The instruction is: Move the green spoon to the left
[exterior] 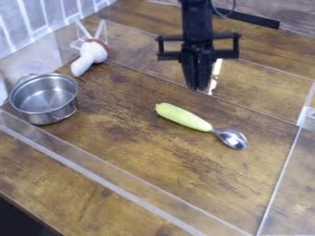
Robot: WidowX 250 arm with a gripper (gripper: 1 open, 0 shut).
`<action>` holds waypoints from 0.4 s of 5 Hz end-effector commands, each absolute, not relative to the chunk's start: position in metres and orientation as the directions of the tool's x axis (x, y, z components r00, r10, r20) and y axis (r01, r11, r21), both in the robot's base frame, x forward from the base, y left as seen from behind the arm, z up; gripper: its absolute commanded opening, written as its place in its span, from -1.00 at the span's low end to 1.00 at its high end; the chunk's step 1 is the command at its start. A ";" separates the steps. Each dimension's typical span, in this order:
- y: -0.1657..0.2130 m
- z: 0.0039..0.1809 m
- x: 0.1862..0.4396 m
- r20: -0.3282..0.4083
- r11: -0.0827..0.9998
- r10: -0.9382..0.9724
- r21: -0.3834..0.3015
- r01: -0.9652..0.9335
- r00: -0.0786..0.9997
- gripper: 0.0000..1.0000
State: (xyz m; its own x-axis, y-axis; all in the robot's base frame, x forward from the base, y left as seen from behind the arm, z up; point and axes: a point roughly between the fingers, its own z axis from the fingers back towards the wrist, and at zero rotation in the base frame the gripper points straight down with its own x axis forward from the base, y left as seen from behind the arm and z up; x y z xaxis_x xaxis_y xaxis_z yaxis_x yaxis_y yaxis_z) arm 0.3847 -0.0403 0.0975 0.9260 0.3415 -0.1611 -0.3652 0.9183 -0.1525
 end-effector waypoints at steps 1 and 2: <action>-0.054 0.111 0.383 -0.077 0.884 0.423 -0.182 -0.430 0.903 1.00; -0.053 0.104 0.385 -0.076 0.846 0.496 -0.182 -0.501 0.865 1.00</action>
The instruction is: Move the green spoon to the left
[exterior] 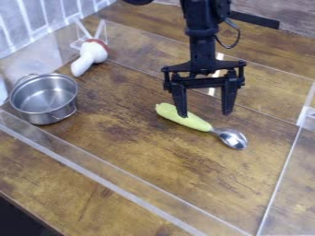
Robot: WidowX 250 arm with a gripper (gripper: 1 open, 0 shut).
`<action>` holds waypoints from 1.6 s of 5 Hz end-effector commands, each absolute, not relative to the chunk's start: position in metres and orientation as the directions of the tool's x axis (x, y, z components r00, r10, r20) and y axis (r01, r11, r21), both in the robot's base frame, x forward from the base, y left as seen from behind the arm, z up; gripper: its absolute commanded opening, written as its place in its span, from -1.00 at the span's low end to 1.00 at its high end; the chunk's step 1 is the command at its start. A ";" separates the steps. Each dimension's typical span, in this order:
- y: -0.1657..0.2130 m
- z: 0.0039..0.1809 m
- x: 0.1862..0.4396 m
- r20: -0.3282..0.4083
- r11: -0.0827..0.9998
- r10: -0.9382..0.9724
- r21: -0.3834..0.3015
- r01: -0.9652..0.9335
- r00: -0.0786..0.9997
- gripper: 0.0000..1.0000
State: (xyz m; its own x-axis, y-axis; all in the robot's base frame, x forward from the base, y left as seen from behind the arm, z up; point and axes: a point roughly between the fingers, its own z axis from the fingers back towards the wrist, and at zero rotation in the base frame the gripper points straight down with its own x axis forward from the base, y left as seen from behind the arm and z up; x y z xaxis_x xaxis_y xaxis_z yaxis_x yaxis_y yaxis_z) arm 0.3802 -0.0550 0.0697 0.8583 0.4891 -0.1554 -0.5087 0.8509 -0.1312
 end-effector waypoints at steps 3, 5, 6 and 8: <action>-0.058 0.068 0.395 -0.087 0.820 0.547 -0.145 -0.554 0.833 -1.00; -0.042 0.070 0.409 -0.092 0.769 0.607 -0.183 -0.612 0.790 -1.00; -0.025 0.098 0.411 -0.097 0.731 0.640 -0.227 -0.643 0.762 -1.00; 0.017 0.141 0.411 -0.106 0.631 0.729 -0.279 -0.724 0.676 -1.00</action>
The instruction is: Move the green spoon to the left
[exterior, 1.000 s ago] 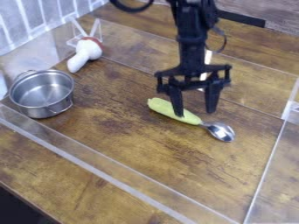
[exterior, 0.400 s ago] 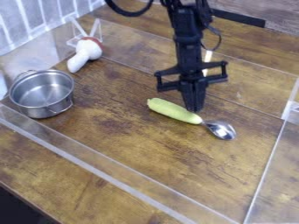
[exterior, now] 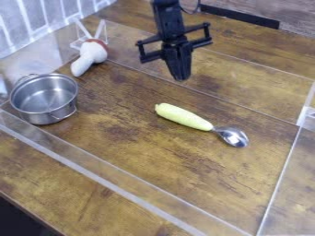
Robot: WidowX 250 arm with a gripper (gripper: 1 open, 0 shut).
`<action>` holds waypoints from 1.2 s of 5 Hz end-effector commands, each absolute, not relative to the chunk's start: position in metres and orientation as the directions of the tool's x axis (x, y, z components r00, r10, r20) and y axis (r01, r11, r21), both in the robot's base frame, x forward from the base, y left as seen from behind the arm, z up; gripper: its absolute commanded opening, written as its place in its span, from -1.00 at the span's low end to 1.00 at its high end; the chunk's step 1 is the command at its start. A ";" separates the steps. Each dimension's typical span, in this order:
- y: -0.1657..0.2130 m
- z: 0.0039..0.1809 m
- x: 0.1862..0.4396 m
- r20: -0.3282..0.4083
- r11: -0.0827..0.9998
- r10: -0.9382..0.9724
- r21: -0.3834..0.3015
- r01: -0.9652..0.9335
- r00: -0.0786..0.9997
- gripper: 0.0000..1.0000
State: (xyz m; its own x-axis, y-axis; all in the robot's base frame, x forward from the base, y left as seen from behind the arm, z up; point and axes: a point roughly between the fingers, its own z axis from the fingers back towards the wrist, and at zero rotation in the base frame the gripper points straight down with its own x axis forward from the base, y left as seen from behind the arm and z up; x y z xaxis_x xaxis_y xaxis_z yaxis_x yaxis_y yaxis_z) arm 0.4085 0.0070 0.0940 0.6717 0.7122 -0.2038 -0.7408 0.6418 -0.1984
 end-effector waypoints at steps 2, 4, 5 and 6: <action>0.022 0.107 0.406 -0.121 0.455 0.860 -0.255 -0.853 0.495 1.00; 0.000 0.066 0.410 -0.112 0.418 0.885 -0.230 -0.879 0.451 1.00; -0.003 0.051 0.407 -0.104 0.349 0.920 -0.214 -0.912 0.377 1.00; -0.007 0.044 0.404 -0.099 0.279 0.948 -0.201 -0.939 0.302 1.00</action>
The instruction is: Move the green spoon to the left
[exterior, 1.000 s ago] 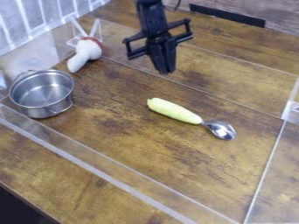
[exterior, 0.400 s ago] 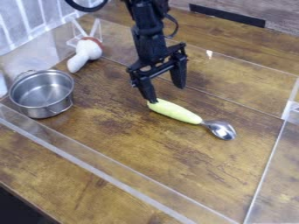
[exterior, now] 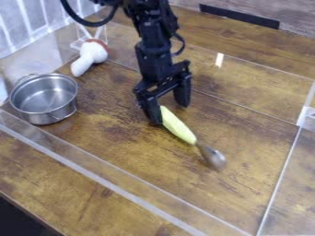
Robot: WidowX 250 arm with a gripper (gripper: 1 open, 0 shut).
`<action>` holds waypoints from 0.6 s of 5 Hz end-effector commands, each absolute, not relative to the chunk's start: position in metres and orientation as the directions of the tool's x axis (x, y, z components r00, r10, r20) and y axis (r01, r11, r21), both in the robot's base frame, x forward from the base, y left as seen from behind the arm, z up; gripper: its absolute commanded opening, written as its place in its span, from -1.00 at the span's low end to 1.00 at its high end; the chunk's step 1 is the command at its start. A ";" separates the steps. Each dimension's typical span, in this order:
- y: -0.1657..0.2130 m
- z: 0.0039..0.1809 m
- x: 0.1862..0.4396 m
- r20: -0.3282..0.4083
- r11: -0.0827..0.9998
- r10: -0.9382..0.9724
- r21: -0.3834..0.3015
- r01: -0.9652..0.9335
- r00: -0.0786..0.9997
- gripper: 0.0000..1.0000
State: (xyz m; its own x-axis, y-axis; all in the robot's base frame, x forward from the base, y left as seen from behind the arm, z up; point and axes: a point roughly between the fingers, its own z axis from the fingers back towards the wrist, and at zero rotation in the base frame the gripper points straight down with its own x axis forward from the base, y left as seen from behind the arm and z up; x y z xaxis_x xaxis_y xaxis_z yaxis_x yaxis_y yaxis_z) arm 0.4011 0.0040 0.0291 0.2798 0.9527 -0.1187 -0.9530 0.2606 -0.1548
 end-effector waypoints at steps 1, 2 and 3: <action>-0.004 0.043 0.405 -0.098 0.270 0.951 -0.200 -0.942 0.294 -1.00; -0.010 0.065 0.402 -0.114 0.191 0.969 -0.207 -0.960 0.217 -1.00; -0.017 0.088 0.399 -0.134 0.111 0.981 -0.210 -0.971 0.141 -1.00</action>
